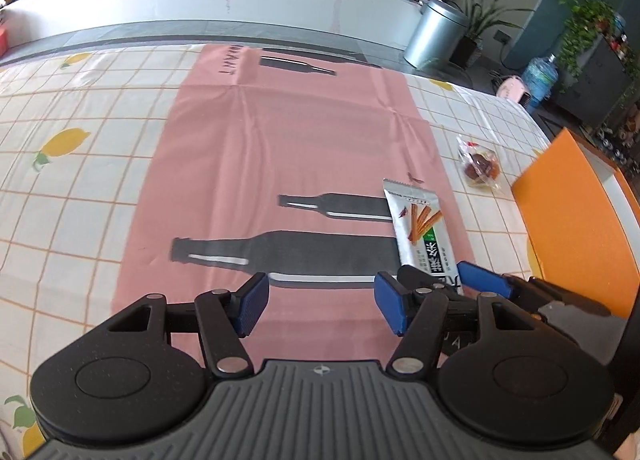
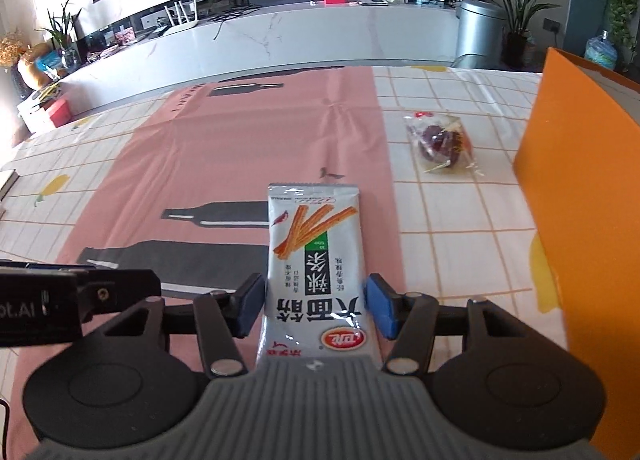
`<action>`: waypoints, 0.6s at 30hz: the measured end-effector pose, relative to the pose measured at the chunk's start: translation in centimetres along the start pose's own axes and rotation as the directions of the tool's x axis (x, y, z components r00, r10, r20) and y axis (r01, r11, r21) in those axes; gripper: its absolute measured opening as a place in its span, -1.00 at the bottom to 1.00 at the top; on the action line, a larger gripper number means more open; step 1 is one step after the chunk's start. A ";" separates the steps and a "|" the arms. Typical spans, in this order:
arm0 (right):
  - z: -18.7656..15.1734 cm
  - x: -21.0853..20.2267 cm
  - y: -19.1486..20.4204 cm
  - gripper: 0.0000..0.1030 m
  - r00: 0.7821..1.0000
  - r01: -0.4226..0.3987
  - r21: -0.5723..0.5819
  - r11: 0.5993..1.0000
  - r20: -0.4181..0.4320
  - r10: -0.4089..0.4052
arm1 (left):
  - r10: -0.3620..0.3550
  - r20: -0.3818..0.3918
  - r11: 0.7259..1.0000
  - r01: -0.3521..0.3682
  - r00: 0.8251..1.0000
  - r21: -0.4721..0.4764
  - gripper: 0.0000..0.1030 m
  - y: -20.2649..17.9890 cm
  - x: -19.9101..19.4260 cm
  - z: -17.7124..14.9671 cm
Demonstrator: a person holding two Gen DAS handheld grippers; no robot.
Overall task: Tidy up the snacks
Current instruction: 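Grasp the white breadstick packet with the left gripper while the right reaches the wrapped candy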
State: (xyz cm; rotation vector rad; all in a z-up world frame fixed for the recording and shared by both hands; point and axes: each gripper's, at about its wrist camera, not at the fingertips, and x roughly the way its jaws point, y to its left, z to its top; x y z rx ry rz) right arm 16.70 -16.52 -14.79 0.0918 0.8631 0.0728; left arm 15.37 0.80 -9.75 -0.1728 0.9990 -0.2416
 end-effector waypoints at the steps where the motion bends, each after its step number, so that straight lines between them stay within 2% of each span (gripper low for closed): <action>1: 0.0 0.0 0.5 0.08 1.000 -0.018 -0.007 1.000 0.002 0.018 | 0.002 0.001 1.000 -0.002 1.000 -0.013 0.38 0.4 -0.2 0.0; 3: -0.1 0.0 1.4 0.05 0.999 -0.054 -0.017 0.998 -0.001 0.054 | 0.004 0.003 1.000 -0.003 1.000 -0.031 0.38 0.8 -0.4 0.2; 8: 0.6 -1.7 0.7 0.07 0.999 -0.019 -0.042 0.999 0.028 0.020 | -0.024 0.019 0.999 0.025 1.000 -0.034 0.38 0.4 -0.5 0.8; 12: 2.1 -3.1 -2.3 0.09 0.993 0.092 -0.055 0.994 0.082 -0.087 | -0.041 0.006 0.999 0.040 0.999 0.025 0.41 -1.5 0.6 1.3; 18: 4.6 -2.3 -5.7 0.08 0.983 0.153 -0.043 0.987 0.109 -0.148 | -0.062 -0.025 0.988 0.065 0.998 0.140 0.52 -5.4 3.5 1.4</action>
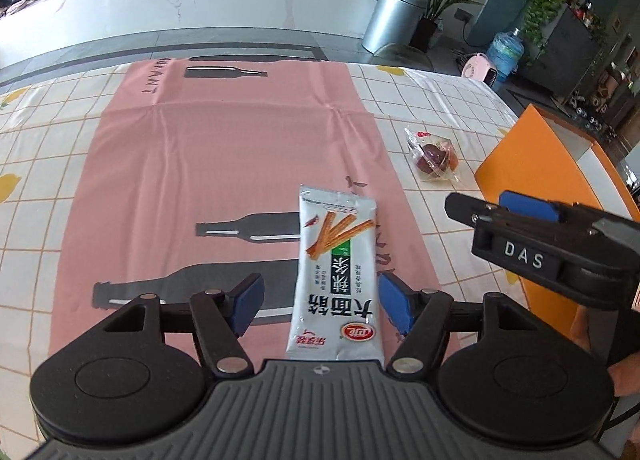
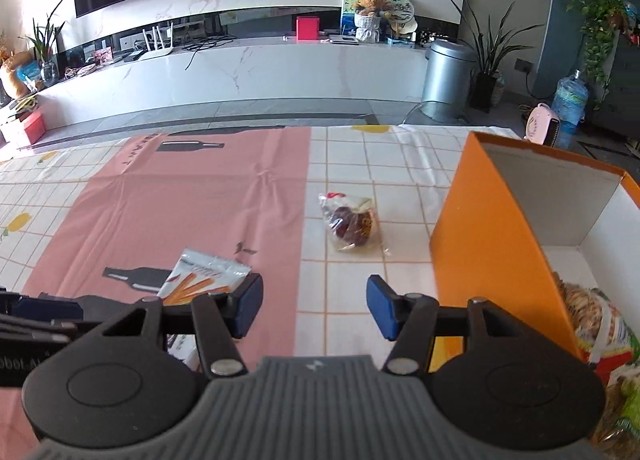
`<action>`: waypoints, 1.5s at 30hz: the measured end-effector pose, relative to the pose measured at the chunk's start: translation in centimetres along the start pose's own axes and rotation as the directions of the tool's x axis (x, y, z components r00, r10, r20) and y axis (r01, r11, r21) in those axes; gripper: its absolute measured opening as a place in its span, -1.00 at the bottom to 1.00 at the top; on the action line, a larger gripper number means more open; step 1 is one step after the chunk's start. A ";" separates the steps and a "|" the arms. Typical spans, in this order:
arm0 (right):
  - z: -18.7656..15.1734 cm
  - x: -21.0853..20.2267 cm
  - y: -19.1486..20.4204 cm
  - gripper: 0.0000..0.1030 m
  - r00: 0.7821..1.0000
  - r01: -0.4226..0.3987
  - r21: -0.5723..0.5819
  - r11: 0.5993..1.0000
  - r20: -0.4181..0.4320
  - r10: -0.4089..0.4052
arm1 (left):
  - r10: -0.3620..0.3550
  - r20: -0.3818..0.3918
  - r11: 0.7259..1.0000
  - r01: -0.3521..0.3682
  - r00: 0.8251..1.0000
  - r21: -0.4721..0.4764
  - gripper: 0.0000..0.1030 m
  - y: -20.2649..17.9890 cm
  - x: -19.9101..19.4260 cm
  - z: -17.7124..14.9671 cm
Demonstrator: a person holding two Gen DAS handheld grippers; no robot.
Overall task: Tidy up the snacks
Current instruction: 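Grasp the white breadstick packet with the left gripper while the right reaches the wrapped candy, then grasp the wrapped brown candy with the right gripper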
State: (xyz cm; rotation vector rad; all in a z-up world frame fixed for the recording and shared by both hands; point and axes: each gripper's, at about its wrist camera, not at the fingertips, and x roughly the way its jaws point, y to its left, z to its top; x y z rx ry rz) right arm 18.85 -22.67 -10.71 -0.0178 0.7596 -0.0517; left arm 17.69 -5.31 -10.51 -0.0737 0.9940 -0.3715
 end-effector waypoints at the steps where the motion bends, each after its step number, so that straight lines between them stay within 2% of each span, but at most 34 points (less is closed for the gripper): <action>1: 0.2 0.3 -0.1 0.08 1.000 0.003 -0.006 1.000 0.000 -0.003 | -0.002 -0.006 1.000 0.002 1.000 0.004 0.54 -0.4 0.5 0.1; 4: 0.9 1.6 -0.3 0.11 1.000 0.007 -0.020 1.000 0.003 -0.006 | 0.025 -0.024 0.999 -0.025 0.999 0.026 0.56 -1.4 1.9 0.4; 8: 1.9 3.5 -0.2 0.35 0.999 0.043 -0.042 0.998 0.022 -0.042 | 0.092 -0.039 0.995 -0.090 0.995 0.044 0.56 -2.4 3.1 0.7; 17: 3.5 7.4 -0.9 0.35 0.997 0.078 0.008 0.997 -0.013 -0.078 | 0.191 -0.040 0.980 -0.188 0.981 0.067 0.56 -3.3 4.5 1.1; 20: 3.5 8.2 -0.6 0.34 0.996 0.089 0.006 0.996 -0.018 -0.089 | 0.211 -0.035 0.975 -0.207 0.977 0.082 0.45 -3.6 4.7 1.2; 23: 3.4 8.9 -0.6 0.16 0.995 0.101 0.003 0.995 -0.021 -0.101 | 0.221 -0.031 0.971 -0.217 0.975 0.097 0.17 -3.7 4.6 1.2; 26: 3.4 9.2 -0.8 -0.14 0.995 0.099 0.007 0.995 -0.036 -0.098 | 0.214 -0.031 0.974 -0.211 0.976 0.087 0.11 -3.6 4.5 1.2; 35: 3.3 8.1 -0.7 -0.19 0.996 0.090 -0.002 0.996 -0.018 -0.090 | 0.222 -0.014 0.974 -0.221 0.975 0.044 0.08 -2.7 3.5 1.4; 45: 1.9 2.8 0.7 -0.21 0.999 -0.005 -0.013 1.000 -0.050 0.004 | 0.242 -0.021 0.970 -0.242 0.970 -0.017 0.07 -1.8 0.1 0.6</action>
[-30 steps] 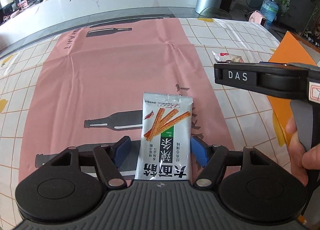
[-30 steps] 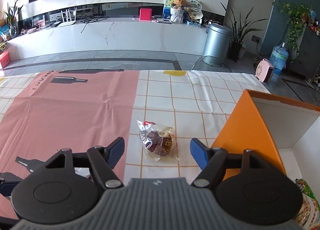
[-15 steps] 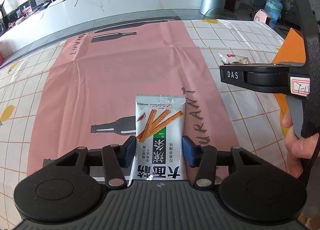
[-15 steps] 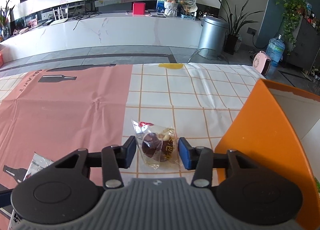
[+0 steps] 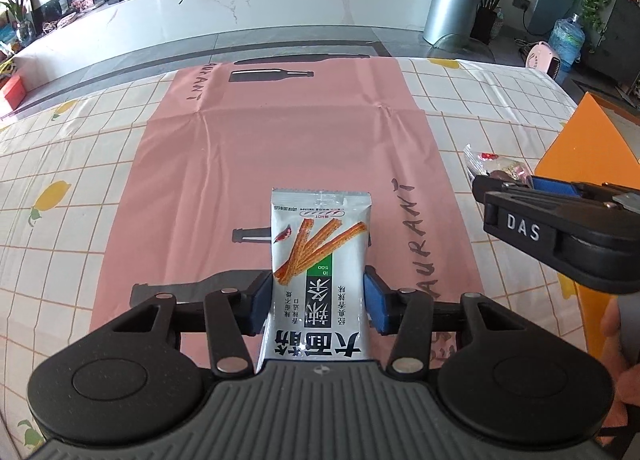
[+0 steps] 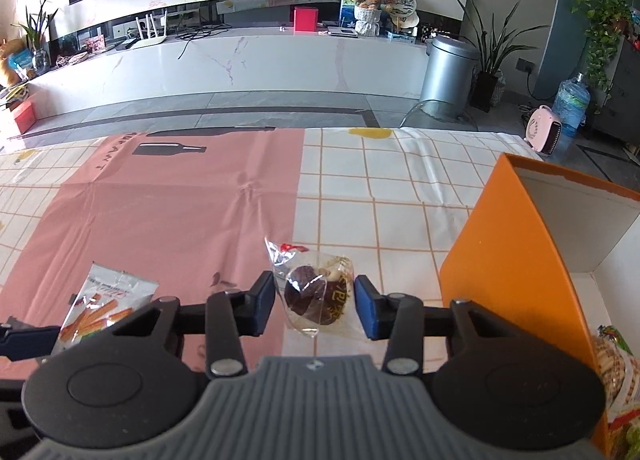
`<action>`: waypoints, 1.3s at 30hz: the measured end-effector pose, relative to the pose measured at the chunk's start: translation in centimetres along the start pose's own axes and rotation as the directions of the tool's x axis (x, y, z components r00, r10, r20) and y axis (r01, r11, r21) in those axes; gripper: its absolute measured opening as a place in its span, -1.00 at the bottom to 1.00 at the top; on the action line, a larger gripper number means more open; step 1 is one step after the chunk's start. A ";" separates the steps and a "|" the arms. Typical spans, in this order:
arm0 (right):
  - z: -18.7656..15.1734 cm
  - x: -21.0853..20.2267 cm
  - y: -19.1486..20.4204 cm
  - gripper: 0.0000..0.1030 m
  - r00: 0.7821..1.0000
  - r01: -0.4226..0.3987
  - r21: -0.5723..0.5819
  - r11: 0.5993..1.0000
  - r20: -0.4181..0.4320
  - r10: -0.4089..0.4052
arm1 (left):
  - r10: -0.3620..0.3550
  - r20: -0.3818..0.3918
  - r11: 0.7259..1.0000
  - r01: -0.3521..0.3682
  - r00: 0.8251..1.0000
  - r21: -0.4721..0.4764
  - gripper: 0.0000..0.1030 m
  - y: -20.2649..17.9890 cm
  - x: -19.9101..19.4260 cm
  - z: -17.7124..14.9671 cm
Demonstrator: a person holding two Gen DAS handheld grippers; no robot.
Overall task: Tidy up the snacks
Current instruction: 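Grasp the wrapped brown candy with the right gripper, then carry the breadstick packet in the left gripper while the right carries the candy to the box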
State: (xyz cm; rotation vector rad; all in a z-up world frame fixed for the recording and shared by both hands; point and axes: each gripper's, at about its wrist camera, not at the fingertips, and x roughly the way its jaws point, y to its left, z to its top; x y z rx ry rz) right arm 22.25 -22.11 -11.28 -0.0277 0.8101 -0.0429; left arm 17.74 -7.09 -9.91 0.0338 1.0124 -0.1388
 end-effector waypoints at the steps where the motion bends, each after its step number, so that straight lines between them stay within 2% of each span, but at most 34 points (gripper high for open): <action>1: -0.2 -0.5 0.1 -0.21 1.000 -0.012 0.000 1.000 -0.009 0.012 | 0.006 -0.003 1.000 -0.006 1.000 -0.007 0.07 0.3 -0.4 -0.2; 8: -1.9 -5.0 1.2 -0.23 0.991 -0.116 0.000 0.993 -0.060 0.116 | 0.028 -0.002 0.999 -0.028 1.000 -0.033 0.07 1.6 -3.6 -1.4; 19: -3.1 -12.7 -0.5 -0.24 0.983 -0.178 0.002 0.984 -0.050 0.178 | 0.011 0.042 1.000 -0.011 0.999 0.001 0.07 -0.1 -9.6 -2.8; 24: -3.2 -15.9 -2.9 -0.24 0.982 -0.185 -0.016 0.983 -0.043 0.184 | -0.012 0.071 1.000 0.010 0.997 0.030 0.07 -2.0 -12.0 -3.1; 32: -3.4 -19.5 -8.0 -0.24 0.976 -0.200 -0.050 0.978 -0.093 0.195 | -0.099 0.079 0.992 0.092 0.992 0.090 0.07 -6.8 -14.8 -3.1; 39: -3.6 -21.5 -14.3 -0.24 0.977 -0.178 -0.048 0.983 -0.130 0.171 | -0.203 0.076 0.961 0.183 0.976 0.205 0.07 -13.0 -15.9 -2.6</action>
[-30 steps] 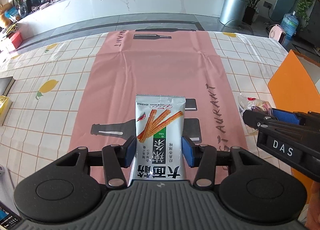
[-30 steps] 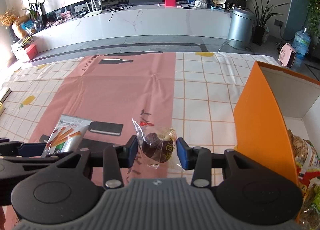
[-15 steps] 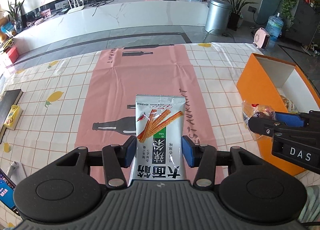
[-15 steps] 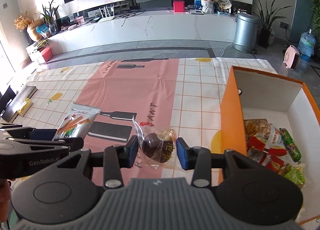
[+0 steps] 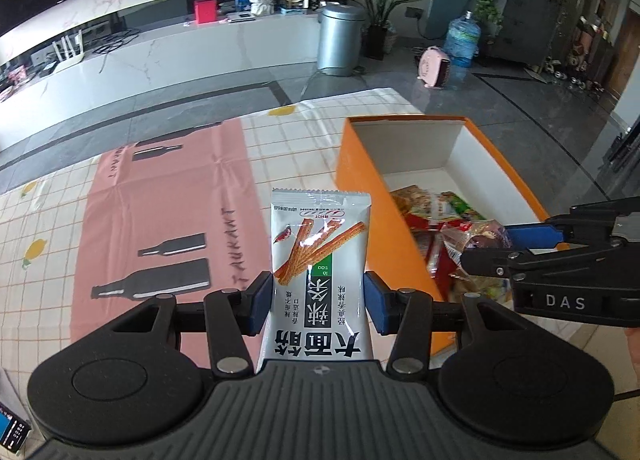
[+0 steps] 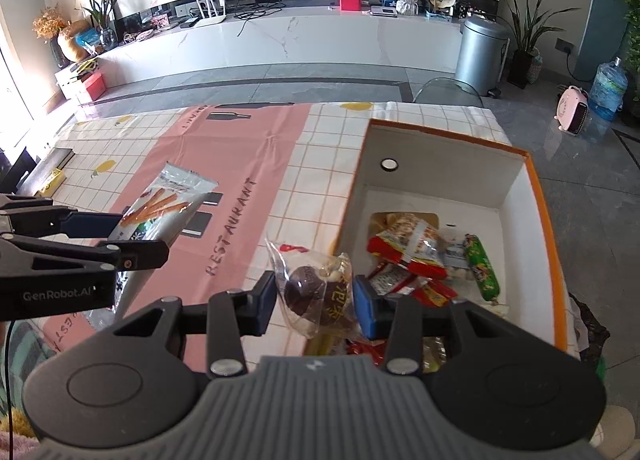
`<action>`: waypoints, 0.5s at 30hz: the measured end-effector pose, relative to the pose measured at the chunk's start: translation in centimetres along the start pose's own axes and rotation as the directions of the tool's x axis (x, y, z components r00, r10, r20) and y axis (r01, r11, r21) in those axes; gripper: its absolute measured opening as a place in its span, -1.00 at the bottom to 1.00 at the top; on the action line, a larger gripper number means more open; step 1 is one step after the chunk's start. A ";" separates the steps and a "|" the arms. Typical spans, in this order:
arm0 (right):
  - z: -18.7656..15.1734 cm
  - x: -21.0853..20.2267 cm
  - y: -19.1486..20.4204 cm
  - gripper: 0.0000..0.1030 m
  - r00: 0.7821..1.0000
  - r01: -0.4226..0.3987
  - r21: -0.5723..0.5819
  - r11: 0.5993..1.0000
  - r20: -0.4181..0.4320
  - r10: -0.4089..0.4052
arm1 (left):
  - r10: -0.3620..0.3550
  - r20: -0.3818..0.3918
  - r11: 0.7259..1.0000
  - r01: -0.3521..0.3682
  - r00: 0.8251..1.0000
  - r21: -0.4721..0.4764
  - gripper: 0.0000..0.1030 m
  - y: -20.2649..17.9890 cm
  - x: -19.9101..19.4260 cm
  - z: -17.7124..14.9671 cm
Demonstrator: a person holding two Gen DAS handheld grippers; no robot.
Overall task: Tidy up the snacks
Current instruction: 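Carry the breadstick packet in the left gripper while the right carries the candy to the box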
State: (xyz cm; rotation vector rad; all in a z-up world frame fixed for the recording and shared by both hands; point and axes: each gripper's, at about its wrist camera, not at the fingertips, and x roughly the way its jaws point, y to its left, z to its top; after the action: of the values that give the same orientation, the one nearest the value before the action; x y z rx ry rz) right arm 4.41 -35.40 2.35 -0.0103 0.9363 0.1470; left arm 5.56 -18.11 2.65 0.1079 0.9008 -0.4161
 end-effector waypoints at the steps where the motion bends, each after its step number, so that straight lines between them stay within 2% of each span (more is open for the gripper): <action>1: -0.1 -0.3 -0.9 -0.24 1.000 0.002 -0.001 1.000 -0.015 -0.002 | -0.024 -0.002 1.000 0.024 1.000 0.011 0.07 -0.8 0.1 0.5; 5: -0.5 -0.5 -4.2 -0.24 0.997 0.022 -0.007 1.000 -0.080 -0.023 | -0.108 -0.022 0.992 0.109 0.994 0.067 0.07 -4.4 1.2 2.0; 9: -1.2 0.3 -7.1 -0.24 0.989 0.049 -0.004 0.999 -0.139 -0.049 | -0.180 -0.074 0.976 0.188 0.981 0.109 0.07 -7.5 3.5 3.1; 12: -1.5 1.1 -8.9 -0.24 0.983 0.057 -0.001 0.998 -0.176 -0.057 | -0.205 -0.129 0.968 0.221 0.970 0.121 0.07 -9.1 5.7 3.8; 15: -1.6 1.9 -10.0 -0.24 0.975 0.078 -0.021 0.997 -0.206 -0.080 | -0.193 -0.177 0.968 0.217 0.965 0.124 0.07 -10.0 8.1 4.3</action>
State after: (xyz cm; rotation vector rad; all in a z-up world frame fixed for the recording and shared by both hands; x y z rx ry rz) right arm 5.48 -45.19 -0.67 -0.0755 1.1411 0.0789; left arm 9.26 -30.85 -0.16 0.1823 1.0489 -0.6733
